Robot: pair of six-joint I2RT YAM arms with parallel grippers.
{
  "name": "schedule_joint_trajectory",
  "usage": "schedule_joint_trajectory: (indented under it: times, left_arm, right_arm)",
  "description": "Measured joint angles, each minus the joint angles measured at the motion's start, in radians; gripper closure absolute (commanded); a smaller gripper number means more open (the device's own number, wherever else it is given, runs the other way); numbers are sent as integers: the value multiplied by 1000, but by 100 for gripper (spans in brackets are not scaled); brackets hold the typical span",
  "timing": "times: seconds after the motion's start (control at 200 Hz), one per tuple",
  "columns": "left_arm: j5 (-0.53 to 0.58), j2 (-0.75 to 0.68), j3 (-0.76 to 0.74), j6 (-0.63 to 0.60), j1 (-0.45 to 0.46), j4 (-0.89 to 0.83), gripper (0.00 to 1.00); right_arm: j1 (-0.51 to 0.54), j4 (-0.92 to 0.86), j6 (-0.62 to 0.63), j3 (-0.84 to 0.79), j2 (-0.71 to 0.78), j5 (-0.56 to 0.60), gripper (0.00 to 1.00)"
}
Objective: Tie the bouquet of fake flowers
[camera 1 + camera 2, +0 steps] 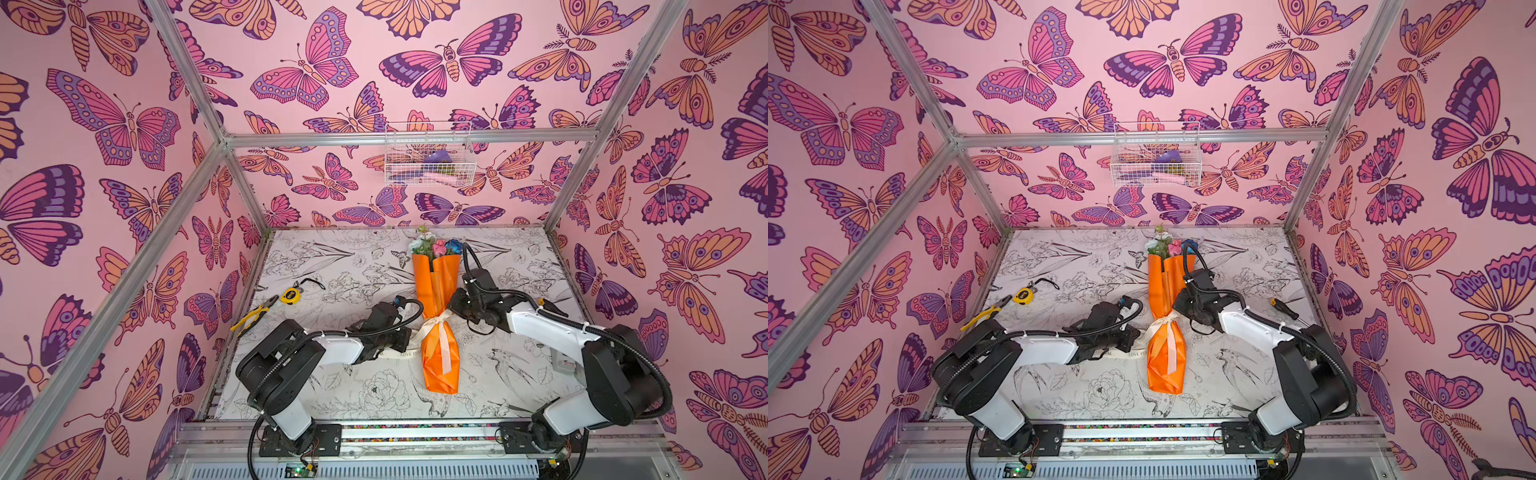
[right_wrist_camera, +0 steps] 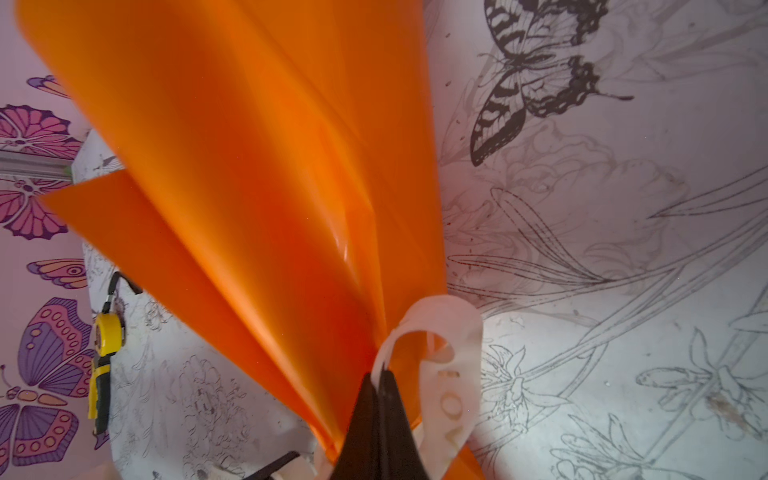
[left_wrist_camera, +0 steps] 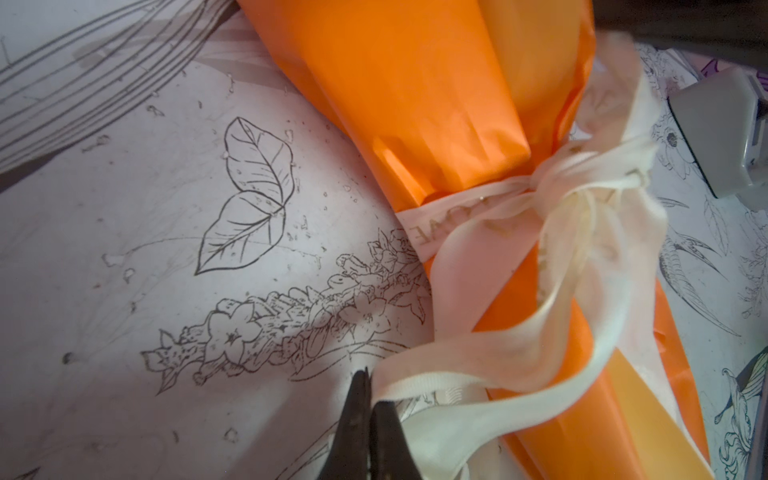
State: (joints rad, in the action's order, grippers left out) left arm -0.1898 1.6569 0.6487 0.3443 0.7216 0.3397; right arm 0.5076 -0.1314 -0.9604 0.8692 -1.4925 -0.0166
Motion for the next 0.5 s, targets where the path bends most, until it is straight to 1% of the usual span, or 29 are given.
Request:
schedule_joint_trajectory:
  times: [0.2, 0.335, 0.501]
  left_arm:
    - [12, 0, 0, 0, 0, 0, 100]
    - [43, 0, 0, 1, 0, -7, 100]
    - [82, -6, 0, 0, 0, -40, 100]
  right_arm:
    - [0, 9, 39, -27, 72, -8, 100]
    - [0, -20, 79, -31, 83, 1, 100]
    - [0, -80, 119, -47, 87, 38, 100]
